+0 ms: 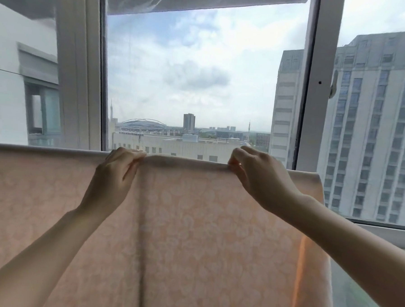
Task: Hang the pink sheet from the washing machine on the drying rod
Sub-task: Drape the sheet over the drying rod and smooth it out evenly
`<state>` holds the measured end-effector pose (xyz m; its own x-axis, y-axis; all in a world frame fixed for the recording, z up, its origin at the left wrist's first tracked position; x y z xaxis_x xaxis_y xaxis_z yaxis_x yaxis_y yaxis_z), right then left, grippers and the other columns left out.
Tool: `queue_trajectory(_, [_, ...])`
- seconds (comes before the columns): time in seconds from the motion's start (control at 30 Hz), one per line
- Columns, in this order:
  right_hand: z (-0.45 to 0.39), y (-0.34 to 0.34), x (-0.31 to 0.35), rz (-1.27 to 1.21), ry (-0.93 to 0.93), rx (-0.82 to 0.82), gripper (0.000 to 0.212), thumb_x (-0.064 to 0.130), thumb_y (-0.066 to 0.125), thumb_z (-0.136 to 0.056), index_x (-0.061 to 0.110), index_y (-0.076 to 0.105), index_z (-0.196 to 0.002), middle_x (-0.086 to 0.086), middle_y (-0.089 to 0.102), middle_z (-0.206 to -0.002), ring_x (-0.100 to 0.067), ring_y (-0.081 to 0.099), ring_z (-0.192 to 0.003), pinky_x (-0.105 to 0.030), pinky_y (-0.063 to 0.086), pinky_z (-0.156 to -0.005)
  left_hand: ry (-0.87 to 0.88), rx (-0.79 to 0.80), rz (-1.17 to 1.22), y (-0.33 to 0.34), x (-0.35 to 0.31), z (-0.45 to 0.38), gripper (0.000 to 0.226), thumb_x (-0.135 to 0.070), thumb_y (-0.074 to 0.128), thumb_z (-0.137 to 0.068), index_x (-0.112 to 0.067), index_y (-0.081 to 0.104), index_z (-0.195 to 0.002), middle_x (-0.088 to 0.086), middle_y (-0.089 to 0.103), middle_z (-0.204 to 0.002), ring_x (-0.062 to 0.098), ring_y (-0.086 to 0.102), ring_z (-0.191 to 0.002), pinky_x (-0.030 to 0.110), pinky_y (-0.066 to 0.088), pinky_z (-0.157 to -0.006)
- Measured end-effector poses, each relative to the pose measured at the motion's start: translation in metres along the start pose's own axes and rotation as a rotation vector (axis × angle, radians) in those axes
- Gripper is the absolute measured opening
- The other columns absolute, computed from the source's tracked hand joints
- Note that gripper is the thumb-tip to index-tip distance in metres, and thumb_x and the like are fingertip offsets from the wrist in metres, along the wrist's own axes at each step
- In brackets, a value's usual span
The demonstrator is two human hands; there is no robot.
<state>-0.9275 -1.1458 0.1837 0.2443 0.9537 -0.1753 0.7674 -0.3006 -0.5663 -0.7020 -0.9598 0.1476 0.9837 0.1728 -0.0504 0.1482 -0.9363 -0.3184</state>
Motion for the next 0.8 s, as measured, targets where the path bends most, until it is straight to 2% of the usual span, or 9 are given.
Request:
queue_trajectory(0.2, [0.002,0.004,-0.006,-0.048,0.059,-0.037,0.01,0.018,0.051,-0.098,0.01,0.054,-0.094,-0.001,0.059,-0.084,-0.015,0.058,-0.064,-0.034,0.056,-0.06,-0.019,-0.08,-0.015,0.004,-0.002,-0.011,0.008,-0.008,0.063,-0.091,-0.002,0.067,-0.092,0.008,0.064,-0.084,0.024,0.061,-0.08,0.031,0.047,-0.069])
queue_trajectory(0.33, [-0.019,-0.015,-0.022,-0.124,0.18,-0.278,0.012,0.017,0.051,-0.099,0.007,0.054,-0.093,-0.003,0.06,-0.086,-0.016,0.056,-0.07,-0.031,0.052,-0.063,-0.063,-0.235,0.098,-0.004,-0.023,-0.036,0.006,-0.008,0.059,-0.094,-0.004,0.064,-0.093,0.005,0.061,-0.089,0.015,0.055,-0.08,0.026,0.042,-0.071])
queue_trajectory(0.4, [-0.023,-0.02,-0.031,-0.106,0.204,-0.325,0.012,0.019,0.051,-0.098,0.009,0.056,-0.092,-0.001,0.062,-0.084,-0.017,0.057,-0.07,-0.035,0.052,-0.064,-0.061,-0.21,0.104,-0.002,-0.028,-0.046,0.007,-0.01,0.058,-0.094,-0.006,0.064,-0.094,0.004,0.062,-0.09,0.016,0.057,-0.081,0.029,0.044,-0.072])
queue_trajectory(0.5, [-0.014,-0.014,-0.045,-0.038,0.242,-0.175,0.013,0.018,0.056,-0.096,0.008,0.064,-0.098,-0.003,0.07,-0.088,-0.015,0.063,-0.071,-0.034,0.057,-0.068,-0.125,-0.044,0.096,0.013,-0.02,-0.051,0.008,-0.014,0.059,-0.093,-0.014,0.066,-0.092,0.002,0.068,-0.093,0.02,0.063,-0.082,0.034,0.049,-0.073])
queue_trajectory(0.57, [-0.005,-0.015,-0.055,-0.05,0.287,-0.081,0.012,0.014,0.059,-0.094,0.006,0.066,-0.1,-0.005,0.072,-0.09,-0.01,0.062,-0.07,-0.018,0.053,-0.066,-0.176,0.047,0.131,0.022,-0.017,-0.049,0.009,-0.016,0.059,-0.093,-0.019,0.067,-0.092,-0.003,0.07,-0.092,0.015,0.063,-0.079,0.031,0.048,-0.073])
queue_trajectory(0.63, [0.004,-0.023,-0.06,-0.069,0.314,0.013,0.011,0.013,0.061,-0.093,0.007,0.068,-0.098,-0.003,0.071,-0.089,-0.003,0.061,-0.068,-0.002,0.041,-0.061,-0.189,0.097,0.173,0.027,-0.021,-0.047,0.011,-0.016,0.056,-0.096,-0.02,0.066,-0.095,-0.004,0.071,-0.091,0.01,0.062,-0.079,0.025,0.046,-0.072])
queue_trajectory(0.7, [0.013,-0.027,-0.061,-0.087,0.31,0.077,0.011,0.014,0.058,-0.094,0.008,0.067,-0.097,-0.004,0.072,-0.087,-0.008,0.065,-0.069,-0.007,0.047,-0.062,-0.2,0.11,0.228,0.03,-0.026,-0.046,0.015,-0.02,0.051,-0.098,-0.021,0.066,-0.096,-0.007,0.07,-0.089,0.011,0.065,-0.085,0.028,0.049,-0.077])
queue_trajectory(0.77, [0.023,-0.03,-0.059,-0.084,0.325,0.086,0.016,0.019,0.054,-0.096,0.009,0.066,-0.095,-0.004,0.071,-0.082,-0.016,0.068,-0.067,-0.024,0.056,-0.064,-0.197,0.157,0.272,0.031,-0.031,-0.044,0.018,-0.03,0.049,-0.097,-0.025,0.066,-0.096,-0.014,0.069,-0.089,0.01,0.066,-0.09,0.035,0.053,-0.083])
queue_trajectory(0.8, [0.026,-0.032,-0.057,-0.077,0.321,0.085,0.018,0.021,0.053,-0.097,0.01,0.066,-0.093,-0.002,0.069,-0.078,-0.015,0.067,-0.064,-0.026,0.057,-0.063,-0.176,0.195,0.281,0.032,-0.037,-0.043,0.02,-0.036,0.049,-0.096,-0.027,0.066,-0.095,-0.015,0.069,-0.089,0.009,0.066,-0.089,0.038,0.054,-0.083])
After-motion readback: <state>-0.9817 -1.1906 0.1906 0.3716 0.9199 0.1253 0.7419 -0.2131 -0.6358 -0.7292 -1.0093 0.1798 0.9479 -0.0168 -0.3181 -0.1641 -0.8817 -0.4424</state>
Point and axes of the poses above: each hand's wrist, its own z-axis away from the middle knuckle, its own y-axis out of the palm, x = y × z, the point moved 3 cm from there along -z, towards the middle knuckle
